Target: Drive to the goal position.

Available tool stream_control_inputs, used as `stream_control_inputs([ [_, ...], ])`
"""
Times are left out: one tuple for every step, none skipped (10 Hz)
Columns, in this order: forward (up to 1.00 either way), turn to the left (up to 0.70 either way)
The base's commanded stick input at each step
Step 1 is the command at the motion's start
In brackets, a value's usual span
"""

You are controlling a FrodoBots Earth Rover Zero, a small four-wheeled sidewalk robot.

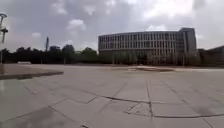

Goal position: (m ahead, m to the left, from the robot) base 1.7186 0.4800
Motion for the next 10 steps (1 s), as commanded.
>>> stream_control_inputs([
  [0.50, -0.02],
  [0.50, -0.02],
  [0.50, -0.02],
  [0.50, -0.02],
  [0.50, -0.02],
  [0.50, -0.02],
  [0.50, -0.02],
  [0.50, -0.02],
  [0.50, -0.02],
  [0.50, -0.02],
])
